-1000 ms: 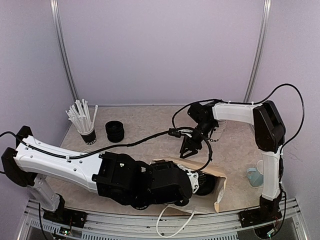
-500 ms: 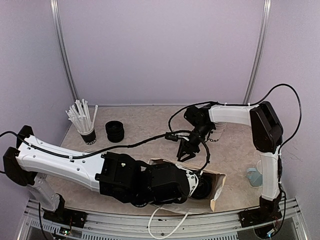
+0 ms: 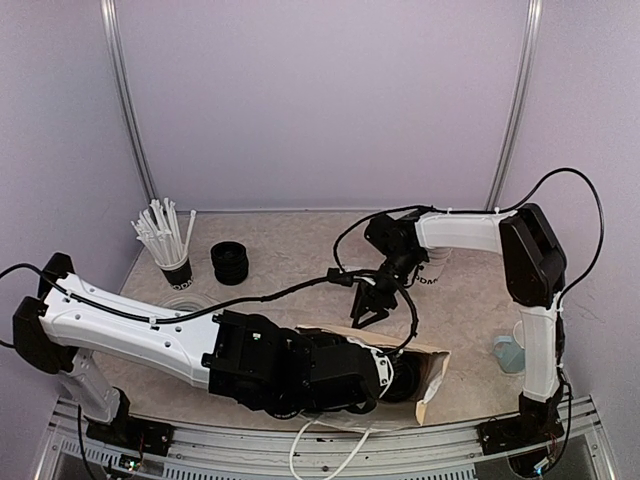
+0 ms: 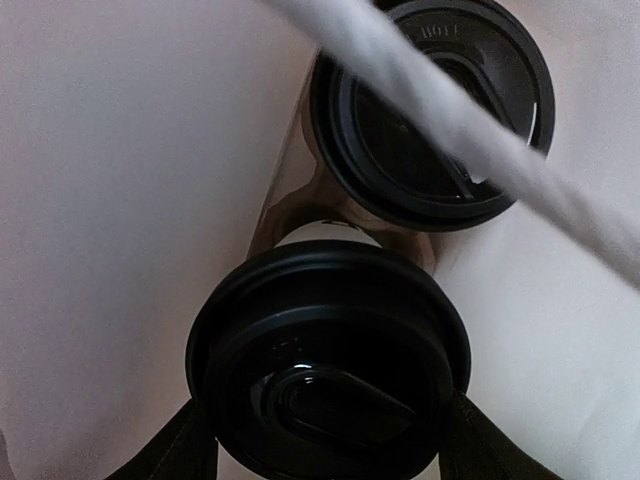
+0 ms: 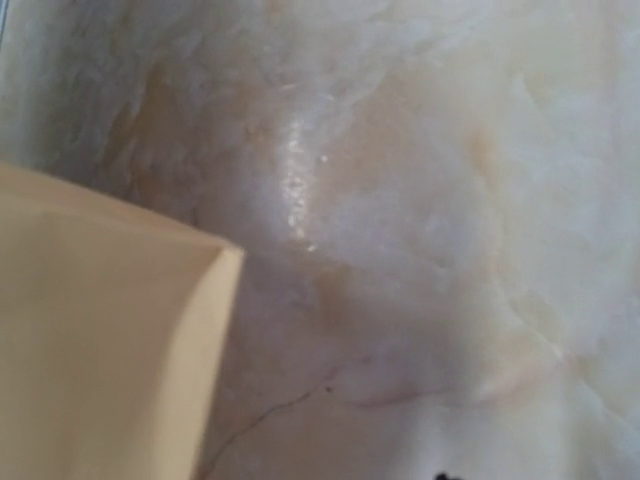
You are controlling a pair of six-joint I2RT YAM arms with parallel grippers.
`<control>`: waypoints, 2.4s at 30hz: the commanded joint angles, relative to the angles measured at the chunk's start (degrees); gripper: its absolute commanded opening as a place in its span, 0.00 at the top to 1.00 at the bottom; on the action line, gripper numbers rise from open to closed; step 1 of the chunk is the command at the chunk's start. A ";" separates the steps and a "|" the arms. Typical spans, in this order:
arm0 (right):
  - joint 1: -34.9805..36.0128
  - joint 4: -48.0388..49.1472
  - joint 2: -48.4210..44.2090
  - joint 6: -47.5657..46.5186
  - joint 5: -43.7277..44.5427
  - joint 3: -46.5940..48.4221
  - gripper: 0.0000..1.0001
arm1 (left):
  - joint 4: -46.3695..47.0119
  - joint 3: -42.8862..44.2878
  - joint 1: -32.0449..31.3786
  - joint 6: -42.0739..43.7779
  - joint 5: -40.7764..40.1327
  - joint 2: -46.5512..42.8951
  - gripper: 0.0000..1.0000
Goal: Pack the takeout coffee
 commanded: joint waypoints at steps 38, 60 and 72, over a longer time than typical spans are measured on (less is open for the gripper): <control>-7.23 -7.07 -15.61 -3.58 -0.17 2.64 0.38 | -22.02 17.01 6.87 -12.88 21.38 10.45 0.52; -9.63 -7.16 -20.35 -5.12 -4.24 -3.98 0.38 | -24.31 22.94 16.43 -16.40 32.83 17.51 0.49; -9.98 -7.41 -21.80 -4.42 -4.09 -4.58 0.38 | -25.09 30.64 13.86 -16.75 24.73 14.05 0.27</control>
